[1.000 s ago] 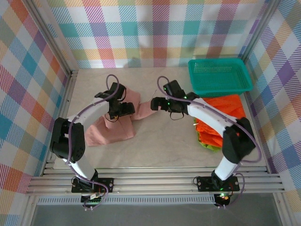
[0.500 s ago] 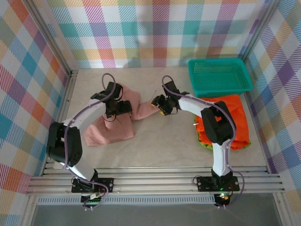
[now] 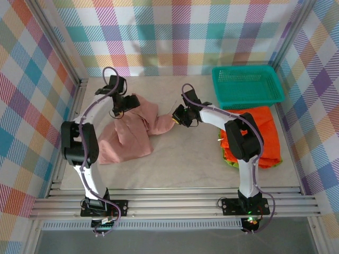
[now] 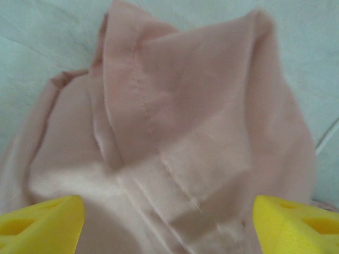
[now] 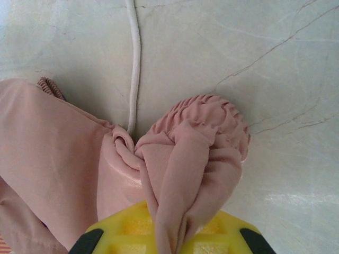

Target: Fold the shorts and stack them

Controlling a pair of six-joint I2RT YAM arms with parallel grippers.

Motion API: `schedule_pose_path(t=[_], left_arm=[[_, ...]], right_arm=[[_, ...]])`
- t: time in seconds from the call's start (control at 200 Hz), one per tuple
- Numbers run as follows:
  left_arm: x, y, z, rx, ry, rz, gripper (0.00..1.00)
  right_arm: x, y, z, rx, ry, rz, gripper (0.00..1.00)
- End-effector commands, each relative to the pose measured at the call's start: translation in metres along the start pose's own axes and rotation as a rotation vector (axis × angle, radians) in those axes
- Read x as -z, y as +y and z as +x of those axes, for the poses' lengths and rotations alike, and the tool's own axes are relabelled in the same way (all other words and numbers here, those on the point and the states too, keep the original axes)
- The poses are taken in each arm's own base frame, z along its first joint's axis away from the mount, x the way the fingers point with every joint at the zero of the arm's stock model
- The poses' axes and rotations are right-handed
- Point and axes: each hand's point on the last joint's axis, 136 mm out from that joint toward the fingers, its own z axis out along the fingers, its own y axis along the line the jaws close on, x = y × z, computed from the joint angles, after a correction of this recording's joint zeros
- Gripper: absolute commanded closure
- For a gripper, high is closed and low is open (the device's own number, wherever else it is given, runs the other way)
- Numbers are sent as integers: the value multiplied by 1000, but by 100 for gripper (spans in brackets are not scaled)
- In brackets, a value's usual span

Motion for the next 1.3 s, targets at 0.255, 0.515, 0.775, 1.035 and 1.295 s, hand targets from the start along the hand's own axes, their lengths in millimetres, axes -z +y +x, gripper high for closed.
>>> schedule_pose_path(t=[0.255,0.515,0.775,1.035,1.295], left_arm=[[18,-19,-20,-23,9,33,96],[157,-17,-79,32,-256,167,100],[240,-17,-94,58,-334,400,100],[264,-48,-81,-106,-299,587,94],[257,-41,-69,-121,-295,570,85]], right_arm=[[64,52,-4,191,-92,-116,100],[196,103,-8,525,-343,-179,100],[335,124,9,753,-605,-226,100],[382,120,27,841,-664,-254,100],[332,107,19,804,-533,-160,100]])
